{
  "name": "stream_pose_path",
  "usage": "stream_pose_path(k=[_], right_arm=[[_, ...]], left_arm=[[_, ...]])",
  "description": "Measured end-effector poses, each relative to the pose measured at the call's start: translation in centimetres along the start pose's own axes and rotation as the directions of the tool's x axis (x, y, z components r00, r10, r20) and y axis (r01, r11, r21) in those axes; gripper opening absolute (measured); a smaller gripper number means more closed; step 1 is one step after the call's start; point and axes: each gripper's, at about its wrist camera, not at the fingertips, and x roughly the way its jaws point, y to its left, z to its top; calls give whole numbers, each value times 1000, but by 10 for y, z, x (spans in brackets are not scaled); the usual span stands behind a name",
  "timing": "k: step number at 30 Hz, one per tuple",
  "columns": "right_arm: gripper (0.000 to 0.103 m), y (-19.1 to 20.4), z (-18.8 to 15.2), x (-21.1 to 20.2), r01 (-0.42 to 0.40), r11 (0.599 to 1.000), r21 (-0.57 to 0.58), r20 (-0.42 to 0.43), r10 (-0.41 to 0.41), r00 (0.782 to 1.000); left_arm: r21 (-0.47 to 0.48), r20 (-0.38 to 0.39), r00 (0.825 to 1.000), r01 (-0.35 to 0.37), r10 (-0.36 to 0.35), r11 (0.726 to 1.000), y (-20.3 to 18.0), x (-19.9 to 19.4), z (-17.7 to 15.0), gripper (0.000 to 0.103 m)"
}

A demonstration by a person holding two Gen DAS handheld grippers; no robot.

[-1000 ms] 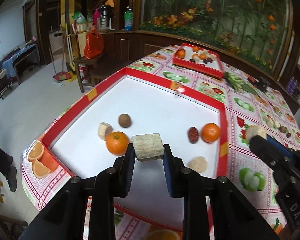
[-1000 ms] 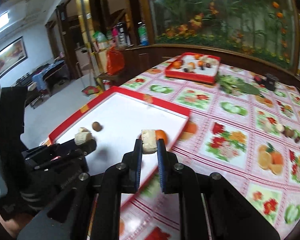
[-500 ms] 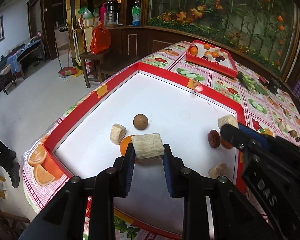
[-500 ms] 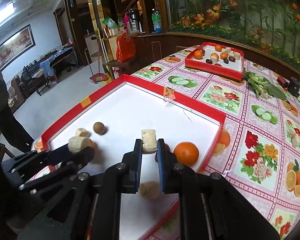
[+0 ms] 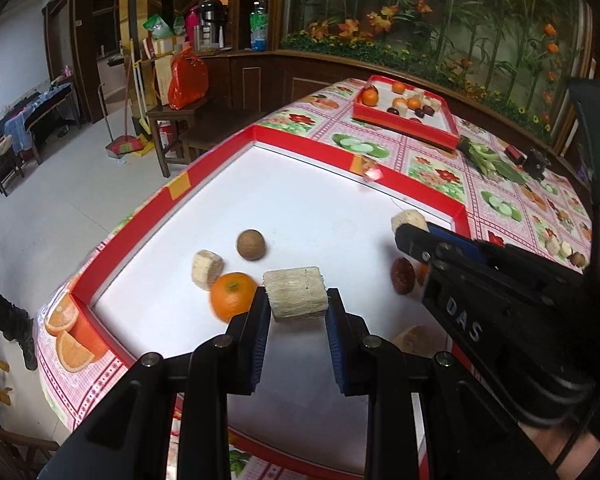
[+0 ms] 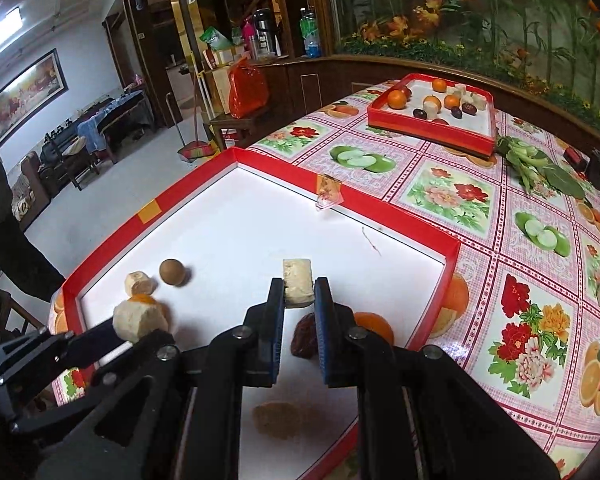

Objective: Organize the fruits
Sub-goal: 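Carry the white cube and square cake in both tools over the white box, then open the right tool to drop the white cube while the left releases the square cake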

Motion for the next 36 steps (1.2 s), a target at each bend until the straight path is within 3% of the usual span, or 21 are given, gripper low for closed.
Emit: stream_pose_path(k=[18, 22, 23, 24, 25, 26, 27, 29, 32, 36], right_arm=[[17, 6, 11, 18, -29, 999, -21, -32, 28, 999], [17, 6, 10, 24, -46, 999, -24, -79, 44, 996], [21, 6, 9, 26, -49, 998, -28, -97, 46, 994], [34, 6, 8, 27, -44, 998, -34, -109, 40, 993], [42, 6, 7, 25, -44, 998, -35, -106, 40, 994], [54, 4, 7, 20, -52, 998, -27, -93, 49, 994], [56, 2, 6, 15, -60, 998, -20, -80, 58, 995], [56, -5, 5, -4, -59, 998, -12, -41, 58, 997], [56, -30, -1, -42, -30, 1000, 8, 45, 29, 999], [56, -97, -25, -100, 108, 990, 87, 135, -119, 984]], left_arm=[[-3, -35, 999, -29, 29, 1000, 2, 9, -4, 27], [-10, -50, 999, -22, 22, 1000, 3, 9, -5, 28], [-11, -59, 998, -14, 14, 1000, 3, 10, -5, 30], [-11, -69, 998, 0, -1, 1000, 2, 9, -5, 39], [-9, -71, 997, 8, -9, 1000, 1, 8, -5, 59], [-2, -66, 998, 7, -7, 1000, -1, 5, -5, 71], [9, -50, 998, -29, 29, 1000, -3, 0, -6, 86], [21, -2, 997, -82, 82, 996, -5, -9, -7, 86], [2, 39, 995, -94, 94, 996, -6, -20, -4, 86], [-22, 126, 990, -59, 62, 998, -27, -38, 2, 86]])
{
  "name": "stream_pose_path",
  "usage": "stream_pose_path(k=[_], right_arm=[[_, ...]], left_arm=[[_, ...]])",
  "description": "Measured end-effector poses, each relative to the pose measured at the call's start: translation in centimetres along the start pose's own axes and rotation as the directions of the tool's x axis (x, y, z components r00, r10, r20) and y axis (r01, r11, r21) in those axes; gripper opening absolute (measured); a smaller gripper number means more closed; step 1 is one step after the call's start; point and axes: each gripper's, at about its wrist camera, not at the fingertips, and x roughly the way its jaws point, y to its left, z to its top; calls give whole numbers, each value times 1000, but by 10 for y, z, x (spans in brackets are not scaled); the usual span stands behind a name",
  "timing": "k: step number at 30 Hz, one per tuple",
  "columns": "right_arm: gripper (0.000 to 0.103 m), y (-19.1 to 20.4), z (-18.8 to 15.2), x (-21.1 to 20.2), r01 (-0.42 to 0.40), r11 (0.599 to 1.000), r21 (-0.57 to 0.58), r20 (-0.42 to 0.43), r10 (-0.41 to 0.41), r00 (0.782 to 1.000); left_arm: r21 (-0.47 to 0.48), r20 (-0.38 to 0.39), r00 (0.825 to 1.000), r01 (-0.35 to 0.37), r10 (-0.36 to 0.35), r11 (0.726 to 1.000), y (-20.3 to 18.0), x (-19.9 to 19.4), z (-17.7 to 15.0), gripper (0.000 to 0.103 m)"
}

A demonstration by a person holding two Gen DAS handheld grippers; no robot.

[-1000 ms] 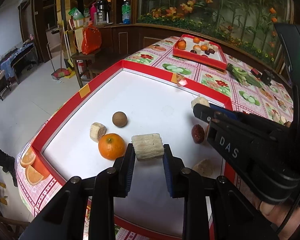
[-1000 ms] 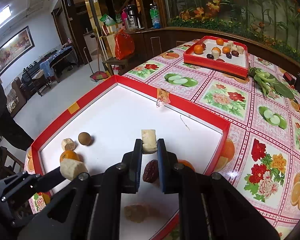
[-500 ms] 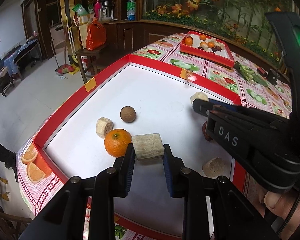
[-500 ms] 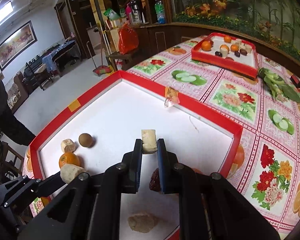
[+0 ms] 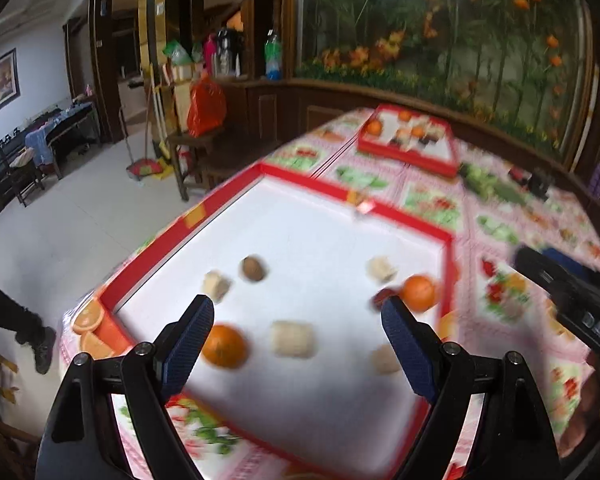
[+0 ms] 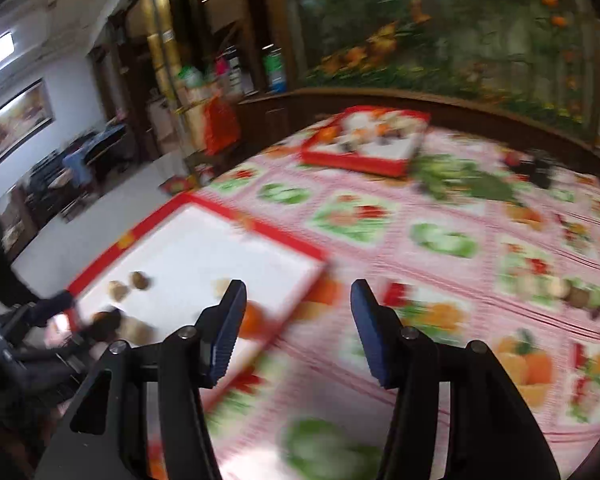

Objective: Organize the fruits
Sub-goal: 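Open the right tool to drop the white cube while the left releases the square cake, then move both open tools back to the row of items on the tablecloth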

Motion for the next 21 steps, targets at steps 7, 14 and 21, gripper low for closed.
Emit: stream_pose_path(k=[7, 14, 21], right_arm=[[55, -177, -34, -37, 330, 915, 233, -49, -328, 943], [55, -256, -39, -13, 403, 880, 251, -154, -375, 914], [55, -278, -26, 13, 383, 889, 249, -169, -350, 921]], left_arm=[[133, -6, 986, 164, -164, 978, -108, 6, 2, 86], [272, -94, 955, 297, -282, 915, -234, 47, -7, 86], [283, -145, 944, 327, -297, 902, -285, 82, -1, 85]])
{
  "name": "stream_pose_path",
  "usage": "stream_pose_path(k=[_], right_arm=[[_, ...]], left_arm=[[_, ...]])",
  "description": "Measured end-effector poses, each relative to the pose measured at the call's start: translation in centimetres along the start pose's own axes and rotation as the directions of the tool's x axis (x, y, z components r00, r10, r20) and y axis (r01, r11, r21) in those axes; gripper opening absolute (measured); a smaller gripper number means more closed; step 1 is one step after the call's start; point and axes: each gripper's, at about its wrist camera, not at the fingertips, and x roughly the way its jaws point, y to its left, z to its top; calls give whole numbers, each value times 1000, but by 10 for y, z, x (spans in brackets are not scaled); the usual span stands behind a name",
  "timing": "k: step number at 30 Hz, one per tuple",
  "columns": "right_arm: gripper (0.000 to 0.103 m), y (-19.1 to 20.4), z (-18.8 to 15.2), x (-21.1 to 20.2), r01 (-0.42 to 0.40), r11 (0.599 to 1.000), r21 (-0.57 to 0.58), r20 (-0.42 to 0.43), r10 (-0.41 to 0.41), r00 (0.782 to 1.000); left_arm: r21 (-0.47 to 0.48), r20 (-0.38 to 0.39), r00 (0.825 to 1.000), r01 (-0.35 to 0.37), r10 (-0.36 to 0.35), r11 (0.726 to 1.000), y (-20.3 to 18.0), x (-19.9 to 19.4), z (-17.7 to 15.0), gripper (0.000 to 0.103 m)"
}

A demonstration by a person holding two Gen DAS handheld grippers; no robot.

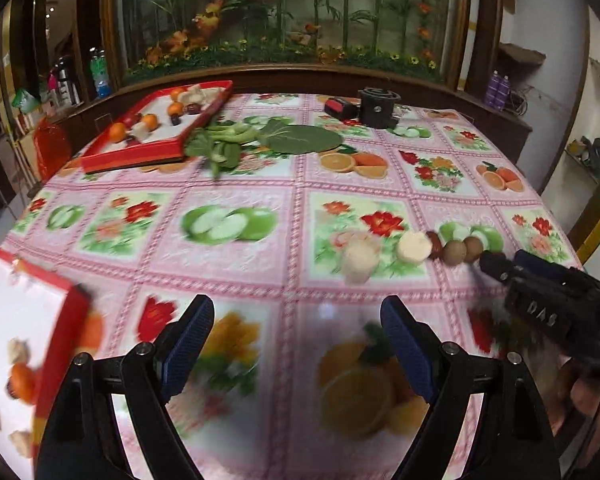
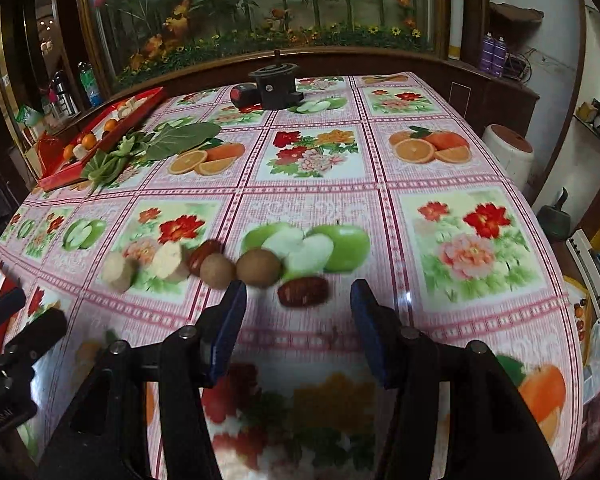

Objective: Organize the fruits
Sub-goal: 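Move both open tools back to the row of items on the tablecloth, then grasp a red date with the right tool while the left grasps a round beige cake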

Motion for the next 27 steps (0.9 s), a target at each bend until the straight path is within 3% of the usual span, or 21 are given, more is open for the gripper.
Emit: stream_pose_path(k=[1, 6, 8, 10, 12, 19, 27], right_arm=[[55, 0, 2, 6, 2, 1000, 4, -16, -1, 1000], [29, -2, 4, 14, 19, 1000, 14, -46, -18, 999], [29, -3, 3, 14, 15, 1000, 21, -45, -14, 999], [29, -4, 3, 14, 13, 1000, 23, -44, -12, 999], [29, -6, 4, 14, 5, 1000, 31, -43, -3, 999], [29, 2, -10, -1, 8, 1000, 7, -44, -8, 999], [29, 22, -53, -54, -13, 1000, -2, -18, 13, 1000]], left_arm=[[4, 2, 1000, 1, -2, 1000, -3, 4, 2, 85], [0, 3, 1000, 6, -6, 1000, -14, 25, 11, 85], [3, -33, 999, 12, -12, 1000, -18, 35, 13, 78], [7, -74, 997, 13, -12, 1000, -21, 43, 13, 51], [37, -65, 998, -11, 13, 999, -25, 40, 13, 25], [53, -83, 997, -1, 6, 999, -16, 20, -3, 24], [81, -56, 998, 22, -18, 996, -9, -31, -37, 24]])
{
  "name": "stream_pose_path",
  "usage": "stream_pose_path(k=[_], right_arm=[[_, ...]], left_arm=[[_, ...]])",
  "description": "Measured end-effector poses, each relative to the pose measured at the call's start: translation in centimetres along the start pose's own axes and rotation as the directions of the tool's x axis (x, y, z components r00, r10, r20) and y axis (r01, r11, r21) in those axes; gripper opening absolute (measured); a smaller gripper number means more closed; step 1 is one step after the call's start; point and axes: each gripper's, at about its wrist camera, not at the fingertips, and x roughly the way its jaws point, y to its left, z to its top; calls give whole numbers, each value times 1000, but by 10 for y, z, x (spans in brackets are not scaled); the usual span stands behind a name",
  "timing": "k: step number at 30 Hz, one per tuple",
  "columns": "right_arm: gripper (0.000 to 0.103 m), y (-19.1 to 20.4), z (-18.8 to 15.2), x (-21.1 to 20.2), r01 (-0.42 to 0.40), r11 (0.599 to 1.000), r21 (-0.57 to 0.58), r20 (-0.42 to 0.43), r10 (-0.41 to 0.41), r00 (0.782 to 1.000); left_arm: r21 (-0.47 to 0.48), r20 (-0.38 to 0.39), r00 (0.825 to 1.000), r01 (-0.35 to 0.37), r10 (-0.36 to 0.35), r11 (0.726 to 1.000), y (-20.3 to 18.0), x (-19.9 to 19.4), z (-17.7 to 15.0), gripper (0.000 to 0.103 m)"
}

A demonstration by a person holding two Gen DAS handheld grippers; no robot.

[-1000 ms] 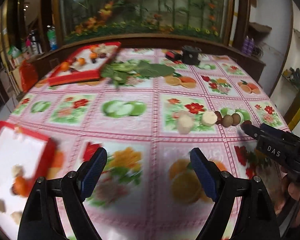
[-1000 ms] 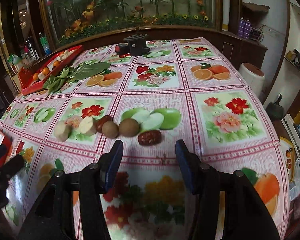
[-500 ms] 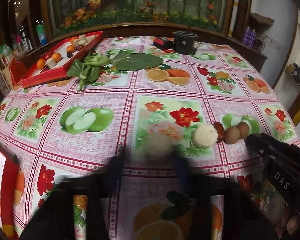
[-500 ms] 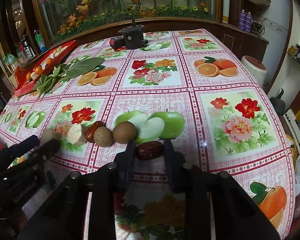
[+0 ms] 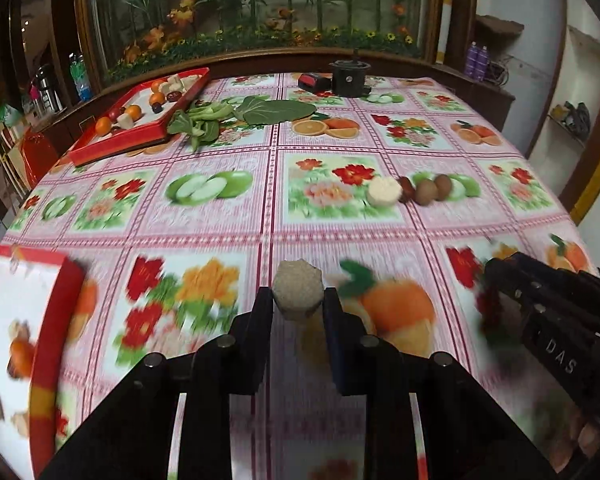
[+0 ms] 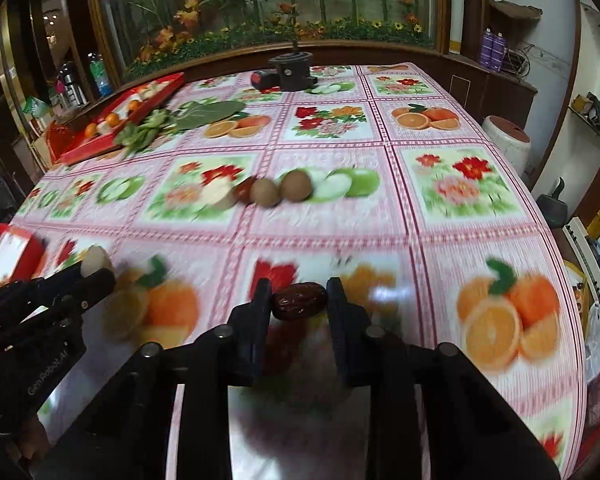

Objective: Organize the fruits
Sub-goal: 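Grasp a red date with the right tool while the left grasps a round beige cake, then carry the date and round cake in both tools over the white box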

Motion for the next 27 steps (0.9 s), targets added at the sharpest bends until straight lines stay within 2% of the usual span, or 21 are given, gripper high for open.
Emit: stream_pose_path(k=[7, 12, 27], right_arm=[[29, 31, -38, -60, -19, 1000, -20, 59, 20, 998], [29, 57, -58, -91, -29, 999, -42, 85, 32, 996], [30, 116, -90, -109, -74, 992, -102, 76, 82, 994]], left_arm=[[-3, 29, 999, 45, -44, 999, 15, -45, -32, 24], [-18, 54, 998, 29, -28, 999, 33, -69, -50, 24], [-81, 67, 998, -8, 14, 997, 74, -100, -79, 24]])
